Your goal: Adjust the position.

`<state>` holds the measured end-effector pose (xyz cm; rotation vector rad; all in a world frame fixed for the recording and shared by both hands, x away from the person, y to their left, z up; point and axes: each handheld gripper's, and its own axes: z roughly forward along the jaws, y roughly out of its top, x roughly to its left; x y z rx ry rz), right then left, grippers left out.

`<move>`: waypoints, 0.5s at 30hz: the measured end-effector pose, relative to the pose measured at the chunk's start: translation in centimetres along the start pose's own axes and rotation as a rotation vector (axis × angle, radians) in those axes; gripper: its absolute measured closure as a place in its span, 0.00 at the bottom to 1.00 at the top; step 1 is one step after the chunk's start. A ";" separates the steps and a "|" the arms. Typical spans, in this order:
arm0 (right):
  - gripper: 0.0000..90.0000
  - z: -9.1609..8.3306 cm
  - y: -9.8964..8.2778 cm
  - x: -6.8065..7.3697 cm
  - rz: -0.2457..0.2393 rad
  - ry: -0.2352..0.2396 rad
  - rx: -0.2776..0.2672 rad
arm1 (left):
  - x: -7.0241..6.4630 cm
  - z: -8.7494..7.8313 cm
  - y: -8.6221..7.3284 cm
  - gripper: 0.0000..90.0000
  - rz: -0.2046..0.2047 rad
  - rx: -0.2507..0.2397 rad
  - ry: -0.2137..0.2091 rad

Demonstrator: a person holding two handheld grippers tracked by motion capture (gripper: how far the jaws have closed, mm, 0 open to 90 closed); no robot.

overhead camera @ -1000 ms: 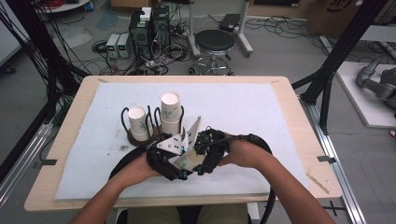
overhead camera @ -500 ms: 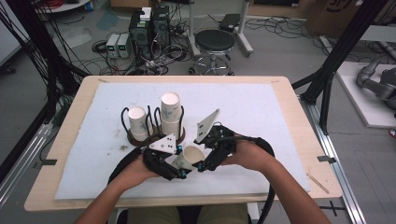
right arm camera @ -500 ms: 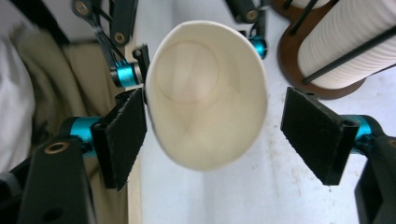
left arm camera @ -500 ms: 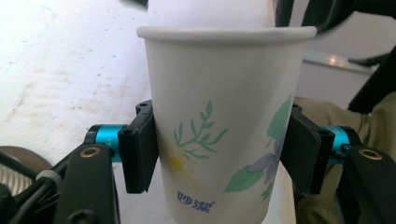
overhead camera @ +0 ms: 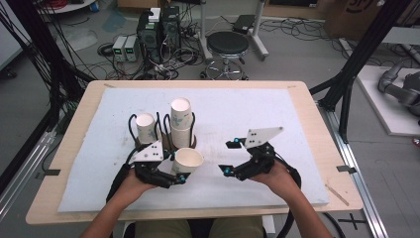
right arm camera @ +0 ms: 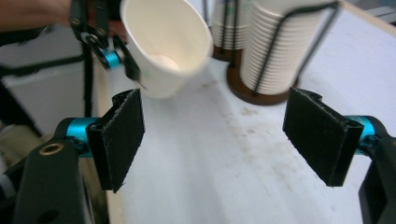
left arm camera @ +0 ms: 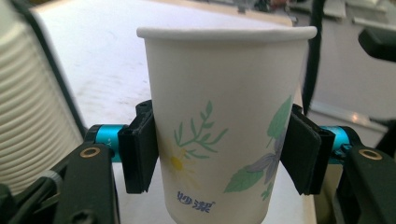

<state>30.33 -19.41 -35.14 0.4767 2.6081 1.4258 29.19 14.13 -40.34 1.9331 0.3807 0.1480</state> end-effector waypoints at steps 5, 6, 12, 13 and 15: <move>0.24 -1.2 -3.0 -0.5 0.071 -0.087 -0.101 | 0.4 -1.3 -0.8 0.39 -0.012 -0.076 0.035; 0.24 -1.4 -3.5 -0.6 0.087 -0.104 -0.117 | 0.4 -1.6 -0.9 0.39 -0.013 -0.088 0.041; 0.23 -2.5 -5.2 -1.0 0.128 -0.173 -0.161 | 0.6 -2.6 -1.7 0.39 -0.021 -0.151 0.074; 0.23 -2.7 -5.4 -1.0 0.128 -0.185 -0.169 | 0.6 -2.8 -1.8 0.39 -0.023 -0.163 0.076; 0.23 -3.1 -5.7 -1.0 0.134 -0.202 -0.183 | 0.7 -3.2 -2.0 0.39 -0.028 -0.189 0.088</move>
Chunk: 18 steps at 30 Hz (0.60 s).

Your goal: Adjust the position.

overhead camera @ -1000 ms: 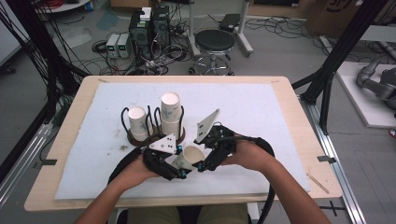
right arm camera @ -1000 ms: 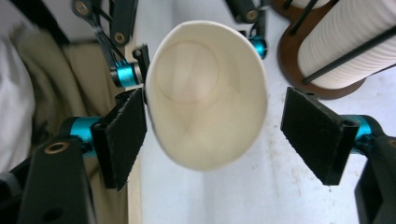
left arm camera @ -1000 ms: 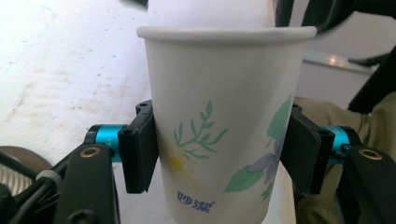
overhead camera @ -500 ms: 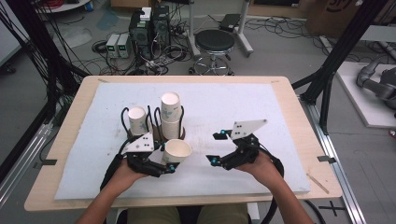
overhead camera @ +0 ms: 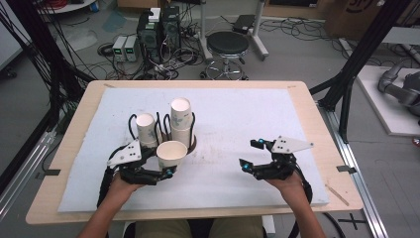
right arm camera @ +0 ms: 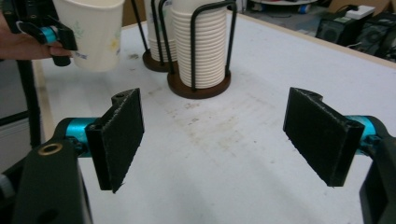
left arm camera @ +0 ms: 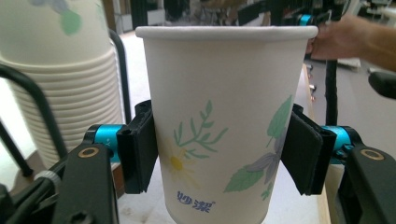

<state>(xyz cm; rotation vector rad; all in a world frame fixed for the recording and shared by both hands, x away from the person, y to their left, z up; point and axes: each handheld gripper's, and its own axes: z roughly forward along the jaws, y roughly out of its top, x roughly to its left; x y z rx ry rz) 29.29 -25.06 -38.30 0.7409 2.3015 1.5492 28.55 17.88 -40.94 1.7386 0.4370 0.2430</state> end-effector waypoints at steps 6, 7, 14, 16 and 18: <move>0.23 -1.2 -0.7 -0.6 0.012 -0.059 -0.034 | 0.3 -1.7 -0.3 0.38 0.007 -0.069 0.055; 0.23 -1.3 -0.8 -0.6 0.010 -0.071 -0.039 | 0.4 -1.9 -0.3 0.38 0.010 -0.077 0.065; 0.23 -2.4 -1.0 -1.1 0.020 -0.115 -0.084 | 1.1 -3.2 -0.6 0.38 0.019 -0.121 0.109; 0.23 -2.5 -1.1 -1.2 0.025 -0.122 -0.086 | 1.2 -3.4 -0.6 0.38 0.015 -0.129 0.118; 0.23 -2.5 -1.2 -1.2 0.028 -0.125 -0.084 | 1.2 -3.6 -0.5 0.38 0.016 -0.136 0.121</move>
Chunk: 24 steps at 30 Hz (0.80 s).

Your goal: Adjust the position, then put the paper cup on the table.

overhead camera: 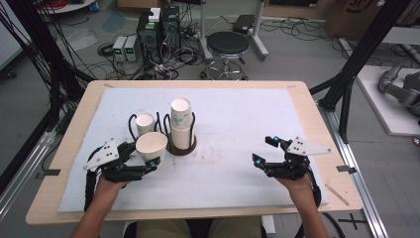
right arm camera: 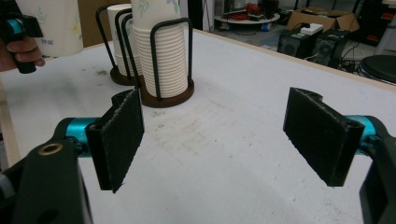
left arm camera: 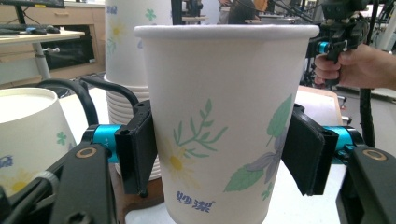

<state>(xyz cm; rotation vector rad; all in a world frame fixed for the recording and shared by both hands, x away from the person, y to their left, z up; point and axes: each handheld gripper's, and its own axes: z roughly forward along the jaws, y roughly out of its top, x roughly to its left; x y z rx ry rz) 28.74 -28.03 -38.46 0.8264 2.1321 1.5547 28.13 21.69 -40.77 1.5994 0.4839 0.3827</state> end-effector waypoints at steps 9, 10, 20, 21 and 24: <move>0.23 -0.1 -0.1 -0.1 0.004 0.002 0.001 | 0.4 -1.2 0.1 0.37 0.008 -0.026 0.037; 0.23 -0.1 -0.1 -0.1 0.002 0.000 0.002 | 0.5 -1.5 0.1 0.37 0.011 -0.028 0.043; 0.23 0.1 -0.2 -0.2 -0.004 0.010 0.003 | 1.7 -4.8 -0.3 0.37 0.040 -0.035 0.122; 0.23 0.1 -0.2 -0.2 -0.002 0.009 0.007 | 1.9 -5.2 -0.4 0.37 0.039 -0.038 0.136; 0.23 -0.1 -0.4 -0.1 -0.004 0.013 0.008 | 2.7 -6.3 -0.7 0.36 0.039 -0.037 0.180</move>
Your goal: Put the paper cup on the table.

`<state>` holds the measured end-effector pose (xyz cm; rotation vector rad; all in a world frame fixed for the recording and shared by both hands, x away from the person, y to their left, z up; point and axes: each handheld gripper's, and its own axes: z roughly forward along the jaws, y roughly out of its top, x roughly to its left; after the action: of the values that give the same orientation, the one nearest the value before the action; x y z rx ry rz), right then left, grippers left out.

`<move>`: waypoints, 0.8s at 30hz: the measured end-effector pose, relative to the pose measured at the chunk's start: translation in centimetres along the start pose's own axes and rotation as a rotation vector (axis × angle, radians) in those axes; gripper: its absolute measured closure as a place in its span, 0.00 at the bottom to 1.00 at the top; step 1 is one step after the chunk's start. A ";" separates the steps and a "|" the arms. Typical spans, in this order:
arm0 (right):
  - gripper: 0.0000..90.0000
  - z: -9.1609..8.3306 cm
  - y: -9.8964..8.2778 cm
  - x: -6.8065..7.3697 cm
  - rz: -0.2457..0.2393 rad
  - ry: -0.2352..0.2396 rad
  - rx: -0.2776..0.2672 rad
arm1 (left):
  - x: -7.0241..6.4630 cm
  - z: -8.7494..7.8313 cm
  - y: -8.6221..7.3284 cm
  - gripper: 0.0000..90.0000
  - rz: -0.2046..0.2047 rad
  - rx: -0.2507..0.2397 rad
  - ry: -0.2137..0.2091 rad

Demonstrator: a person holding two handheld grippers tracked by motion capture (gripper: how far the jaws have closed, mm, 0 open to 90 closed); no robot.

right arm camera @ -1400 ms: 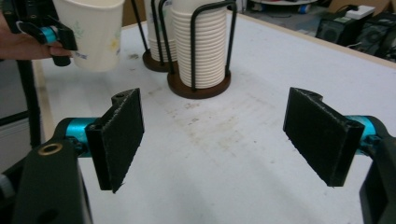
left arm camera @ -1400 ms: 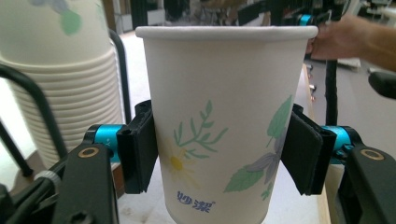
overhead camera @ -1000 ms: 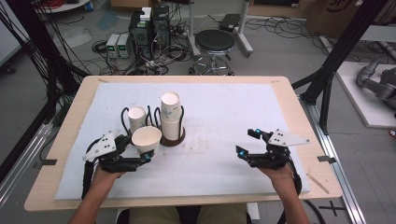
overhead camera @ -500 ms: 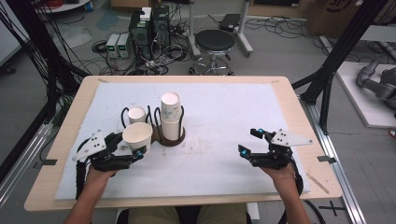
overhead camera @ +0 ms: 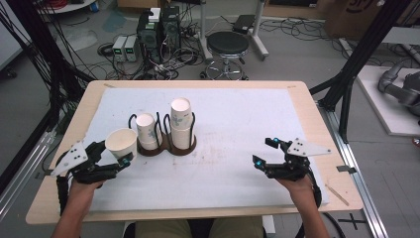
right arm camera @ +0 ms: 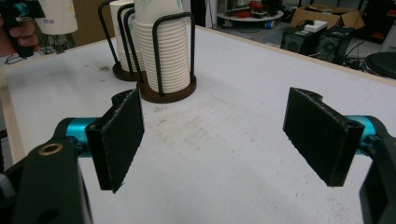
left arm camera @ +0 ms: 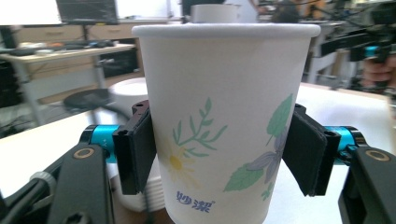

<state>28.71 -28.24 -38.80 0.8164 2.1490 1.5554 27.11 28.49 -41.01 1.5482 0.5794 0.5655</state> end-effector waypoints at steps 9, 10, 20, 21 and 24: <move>0.23 -0.2 0.0 0.1 -0.001 -0.003 -0.001 | 2.0 -1.8 -1.0 0.38 -0.013 0.003 0.093; 0.23 -0.2 0.0 0.2 -0.002 -0.002 -0.001 | 2.1 -2.0 -1.0 0.38 -0.006 0.007 0.097; 0.23 -0.1 0.0 0.2 0.002 0.003 0.006 | 3.9 -1.9 -2.9 0.37 -0.062 0.097 0.157; 0.23 -0.1 -0.1 0.2 0.002 0.003 0.007 | 4.0 -1.7 -3.1 0.37 -0.065 0.112 0.156; 0.23 0.0 -0.1 0.2 -0.001 0.007 0.007 | 4.3 -1.0 -3.6 0.37 -0.073 0.173 0.157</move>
<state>28.54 -28.11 -38.86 0.8134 2.1608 1.5530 29.57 32.29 -44.56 1.6467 0.8199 0.5973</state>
